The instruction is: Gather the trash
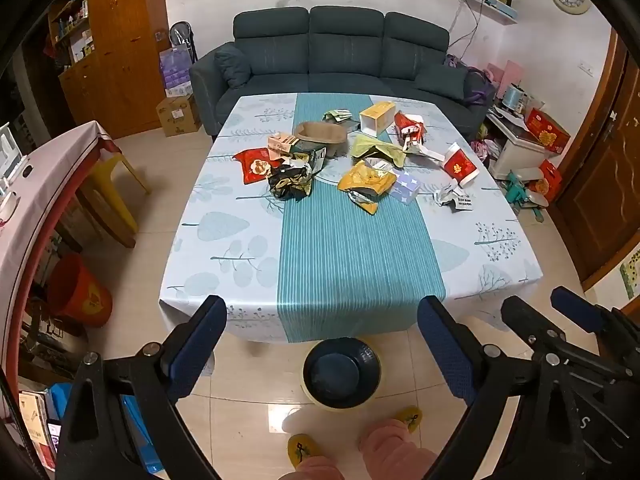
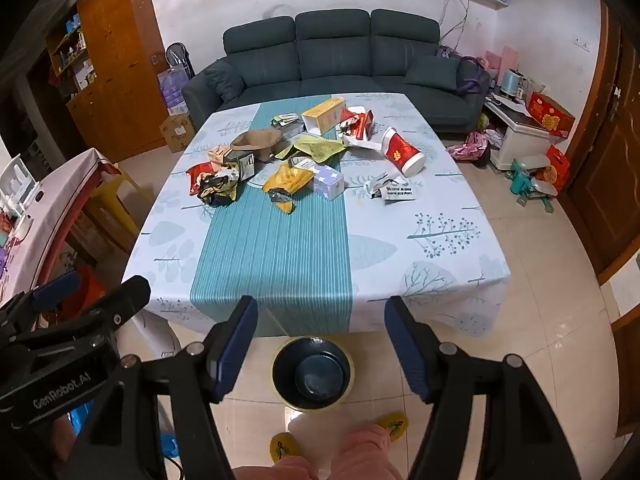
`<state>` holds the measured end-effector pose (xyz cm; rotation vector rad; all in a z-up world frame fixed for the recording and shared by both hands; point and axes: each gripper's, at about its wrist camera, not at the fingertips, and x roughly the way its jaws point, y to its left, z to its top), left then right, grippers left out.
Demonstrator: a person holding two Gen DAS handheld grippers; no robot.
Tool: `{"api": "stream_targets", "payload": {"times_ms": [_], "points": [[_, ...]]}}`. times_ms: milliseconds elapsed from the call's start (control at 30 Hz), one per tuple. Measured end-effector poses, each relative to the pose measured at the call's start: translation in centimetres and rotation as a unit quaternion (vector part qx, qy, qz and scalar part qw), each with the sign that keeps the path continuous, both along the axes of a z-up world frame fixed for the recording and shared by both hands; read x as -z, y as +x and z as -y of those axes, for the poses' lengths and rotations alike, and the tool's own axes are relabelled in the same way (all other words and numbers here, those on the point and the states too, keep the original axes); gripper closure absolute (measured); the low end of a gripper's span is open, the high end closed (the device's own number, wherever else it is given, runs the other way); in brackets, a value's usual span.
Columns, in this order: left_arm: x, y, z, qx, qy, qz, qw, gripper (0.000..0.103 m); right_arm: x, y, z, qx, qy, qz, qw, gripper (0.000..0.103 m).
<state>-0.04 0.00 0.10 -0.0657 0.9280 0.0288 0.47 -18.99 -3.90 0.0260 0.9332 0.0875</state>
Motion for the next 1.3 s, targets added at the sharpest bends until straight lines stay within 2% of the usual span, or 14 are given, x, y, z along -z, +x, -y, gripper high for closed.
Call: {"api": "stream_targets", "payload": {"times_ms": [167,300,567,1300], "points": [[0.1,0.0,0.2,-0.003,0.019,0.001,0.9998,0.008,0.0,-0.1,-0.1,0.002,0.0,0.003,1.0,0.037],[0.0,-0.5,0.6,0.004,0.012,0.005,0.9999,0.014,0.0,0.0,-0.3,-0.001,-0.001,-0.001,1.0,0.037],[-0.1,-0.5,-0.1,0.013,-0.007,0.0,0.9999,0.014,-0.2,-0.2,-0.2,0.005,-0.002,-0.003,1.0,0.037],[-0.2,-0.9,-0.5,0.024,-0.013,0.0,0.9996,0.014,-0.1,-0.2,-0.6,0.012,-0.001,-0.004,1.0,0.037]]}}
